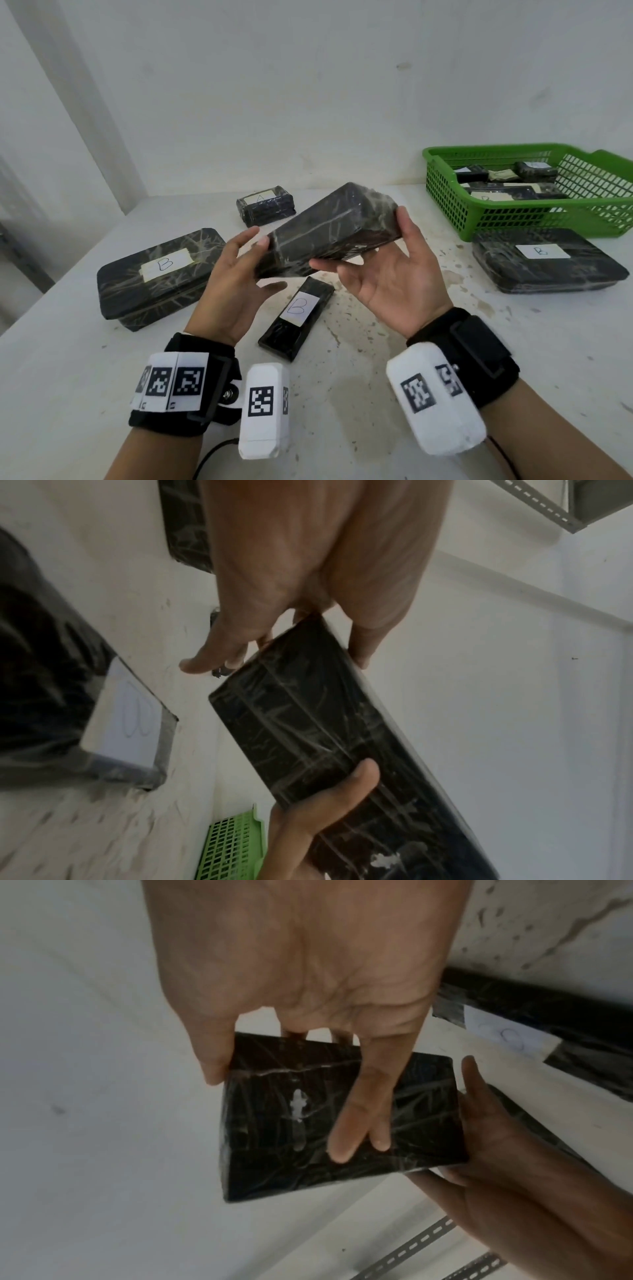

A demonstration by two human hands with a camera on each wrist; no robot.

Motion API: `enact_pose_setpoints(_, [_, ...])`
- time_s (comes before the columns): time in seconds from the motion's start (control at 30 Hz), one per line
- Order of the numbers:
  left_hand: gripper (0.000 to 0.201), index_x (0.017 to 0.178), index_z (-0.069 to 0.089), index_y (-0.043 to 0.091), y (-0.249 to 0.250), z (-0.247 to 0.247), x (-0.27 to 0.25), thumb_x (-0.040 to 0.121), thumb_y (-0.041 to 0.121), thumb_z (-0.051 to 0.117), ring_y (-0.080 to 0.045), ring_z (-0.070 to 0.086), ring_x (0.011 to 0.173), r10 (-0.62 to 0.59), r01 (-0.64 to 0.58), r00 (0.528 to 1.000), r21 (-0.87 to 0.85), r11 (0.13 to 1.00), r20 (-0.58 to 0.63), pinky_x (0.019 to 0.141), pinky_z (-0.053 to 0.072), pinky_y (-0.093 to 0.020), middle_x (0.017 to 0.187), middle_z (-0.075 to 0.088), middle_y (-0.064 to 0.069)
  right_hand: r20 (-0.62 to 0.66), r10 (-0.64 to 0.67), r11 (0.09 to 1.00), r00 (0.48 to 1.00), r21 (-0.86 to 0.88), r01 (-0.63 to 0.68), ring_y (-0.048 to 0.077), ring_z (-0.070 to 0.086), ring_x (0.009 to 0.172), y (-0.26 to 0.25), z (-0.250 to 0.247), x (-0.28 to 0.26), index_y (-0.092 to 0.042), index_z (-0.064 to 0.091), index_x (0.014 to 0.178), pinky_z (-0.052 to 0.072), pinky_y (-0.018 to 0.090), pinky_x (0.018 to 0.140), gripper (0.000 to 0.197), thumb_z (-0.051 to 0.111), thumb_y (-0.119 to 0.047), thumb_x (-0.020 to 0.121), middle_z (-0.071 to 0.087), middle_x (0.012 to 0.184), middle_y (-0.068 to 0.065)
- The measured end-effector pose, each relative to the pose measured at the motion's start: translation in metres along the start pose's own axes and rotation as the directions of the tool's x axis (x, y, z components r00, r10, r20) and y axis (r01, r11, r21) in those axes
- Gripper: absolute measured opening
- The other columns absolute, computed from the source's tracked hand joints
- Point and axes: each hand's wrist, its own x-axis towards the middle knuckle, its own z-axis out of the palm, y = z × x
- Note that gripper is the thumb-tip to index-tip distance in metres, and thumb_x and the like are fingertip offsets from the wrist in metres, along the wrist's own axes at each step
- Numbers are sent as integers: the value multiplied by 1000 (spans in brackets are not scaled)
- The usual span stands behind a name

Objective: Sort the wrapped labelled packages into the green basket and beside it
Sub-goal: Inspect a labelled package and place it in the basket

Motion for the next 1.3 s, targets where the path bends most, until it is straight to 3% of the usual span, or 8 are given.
enact_pose_setpoints(0.1, [69,142,44,31,1,-1,-3,82,40,75,-28,47,132,-11,13,999,-27,1000,53,93,53,-54,139,50,4,-96,-158,964,983,-231,133,41,63,104,0,3,2,-11,54,130,59,32,72,84,89,-44,61,59,122,18])
enact_pose_setpoints(0.23, [99,140,42,52,3,3,-9,52,61,88,-22,40,139,58,-49,957,-36,998,285,94,53,-54,152,38,14,-113,-299,857,948,-469,214,24,63,106,6,9,2,-11,55,120,57,29,80,40,64,-30,85,64,114,9])
enact_pose_setpoints(0.33, [95,144,42,44,-1,10,-10,60,54,87,-15,49,134,98,-109,934,14,994,345,96,53,-49,148,45,12,-81,-264,848,961,-494,192,23,64,110,15,10,2,-9,50,122,56,30,84,38,57,-24,88,62,123,14])
enact_pose_setpoints(0.43, [64,137,53,24,-3,13,-11,76,29,75,-15,64,114,158,-174,937,24,984,310,91,55,-39,127,65,5,-73,-199,831,977,-541,129,24,64,115,20,10,2,-14,50,119,56,31,88,36,60,-26,87,55,136,18])
enact_pose_setpoints(0.57, [43,126,59,11,-3,14,-14,84,8,64,-18,67,101,189,-208,935,33,978,301,96,54,-41,103,72,-1,-81,-211,787,974,-605,120,25,66,111,19,10,0,-21,55,109,57,33,87,31,61,-43,88,58,130,16])
enact_pose_setpoints(0.73, [51,126,60,7,-2,14,-15,78,22,68,-22,66,104,189,-201,933,8,980,305,99,53,-42,106,70,-5,-75,-278,745,958,-646,166,27,67,110,17,9,-1,-16,65,111,57,36,86,34,67,-39,85,62,122,16])
enact_pose_setpoints(1.2, [53,127,60,5,-3,15,-14,77,21,68,-23,66,105,183,-178,942,-44,983,283,97,53,-44,108,70,-9,-37,-347,710,937,-664,236,30,64,114,16,7,0,-8,66,114,56,38,86,33,56,-30,92,62,124,21])
enact_pose_setpoints(1.3, [52,125,62,5,-4,17,-14,77,23,69,-23,67,104,189,-188,947,-32,982,258,95,54,-44,108,71,-9,-31,-306,719,951,-662,210,28,65,113,15,9,-1,-10,64,116,56,35,87,38,65,-36,88,62,125,22])
